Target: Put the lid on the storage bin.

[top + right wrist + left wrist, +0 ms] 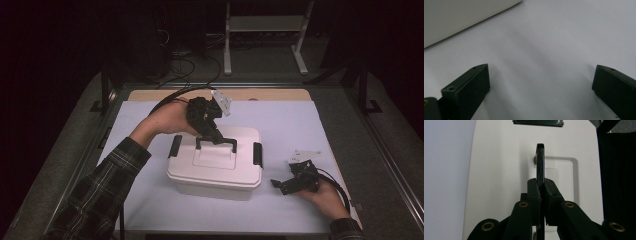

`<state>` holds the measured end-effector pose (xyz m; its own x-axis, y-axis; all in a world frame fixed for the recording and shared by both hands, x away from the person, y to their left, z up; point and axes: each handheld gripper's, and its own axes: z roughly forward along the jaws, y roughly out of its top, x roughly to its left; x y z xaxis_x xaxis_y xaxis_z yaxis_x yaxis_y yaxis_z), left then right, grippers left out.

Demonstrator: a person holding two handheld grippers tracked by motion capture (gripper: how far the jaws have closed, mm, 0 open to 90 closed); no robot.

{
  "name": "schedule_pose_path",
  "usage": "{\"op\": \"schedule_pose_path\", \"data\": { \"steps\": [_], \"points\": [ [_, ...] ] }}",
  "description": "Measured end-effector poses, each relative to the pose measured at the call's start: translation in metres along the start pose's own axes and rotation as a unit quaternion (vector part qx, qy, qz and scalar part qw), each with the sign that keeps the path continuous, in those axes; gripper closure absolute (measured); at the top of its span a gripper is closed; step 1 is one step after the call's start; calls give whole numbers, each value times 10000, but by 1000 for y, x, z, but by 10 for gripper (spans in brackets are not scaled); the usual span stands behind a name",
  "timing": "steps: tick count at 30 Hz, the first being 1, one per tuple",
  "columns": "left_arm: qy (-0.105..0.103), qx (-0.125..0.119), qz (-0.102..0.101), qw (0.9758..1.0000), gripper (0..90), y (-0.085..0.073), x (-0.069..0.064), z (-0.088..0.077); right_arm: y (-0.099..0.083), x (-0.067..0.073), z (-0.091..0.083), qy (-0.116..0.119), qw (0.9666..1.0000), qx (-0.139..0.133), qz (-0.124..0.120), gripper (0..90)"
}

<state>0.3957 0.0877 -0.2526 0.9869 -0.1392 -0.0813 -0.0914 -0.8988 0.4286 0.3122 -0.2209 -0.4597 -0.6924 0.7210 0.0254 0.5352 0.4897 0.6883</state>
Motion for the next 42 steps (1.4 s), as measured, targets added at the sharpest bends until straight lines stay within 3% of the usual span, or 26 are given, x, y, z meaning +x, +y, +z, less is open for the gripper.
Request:
{"op": "schedule_pose_path", "data": {
  "steps": [3, 8, 11, 17, 26, 30, 32, 33, 38, 42],
  "points": [
    [14, -91, -71, 9999, 825, -2, 0, -2, 0, 0, 0, -2, 10000, 1, -1, 7],
    [134, -378, -345, 9986, 557, -12, 0, -9, 0, 0, 0, -2, 10000, 0, -2, 7],
    [409, -533, -531, 9963, 424, -24, -3, -15, 0, 0, 0, -2, 10000, -5, 10, 7],
    [917, -821, -1056, 9868, 259, -56, -16, -25, 0, 0, 0, -8, 10000, 0, 5, 7],
    [1585, -847, -1573, 9711, 101, -105, -47, -31, 0, 0, 0, -6, 10000, 4, 15, 7],
    [1887, -970, -1791, 9607, 83, -127, -63, -29, 0, 0, 0, -3, 10000, -2, 18, 7],
    [2041, -1126, -1931, 9531, 76, -140, -72, -28, 0, 0, 0, -3, 10000, -2, 19, 7],
    [2094, -1139, -1949, 9514, 76, -144, -75, -28, 0, 0, 0, -3, 10000, -2, 18, 7],
    [2482, -1167, -2259, 9347, 64, -173, -92, -18, 0, 0, 0, -3, 10000, -3, 20, 7],
    [2655, -1296, -2523, 9214, 64, -195, -102, 0, 0, 0, 0, -3, 10000, -3, 22, 7]
  ]
}}
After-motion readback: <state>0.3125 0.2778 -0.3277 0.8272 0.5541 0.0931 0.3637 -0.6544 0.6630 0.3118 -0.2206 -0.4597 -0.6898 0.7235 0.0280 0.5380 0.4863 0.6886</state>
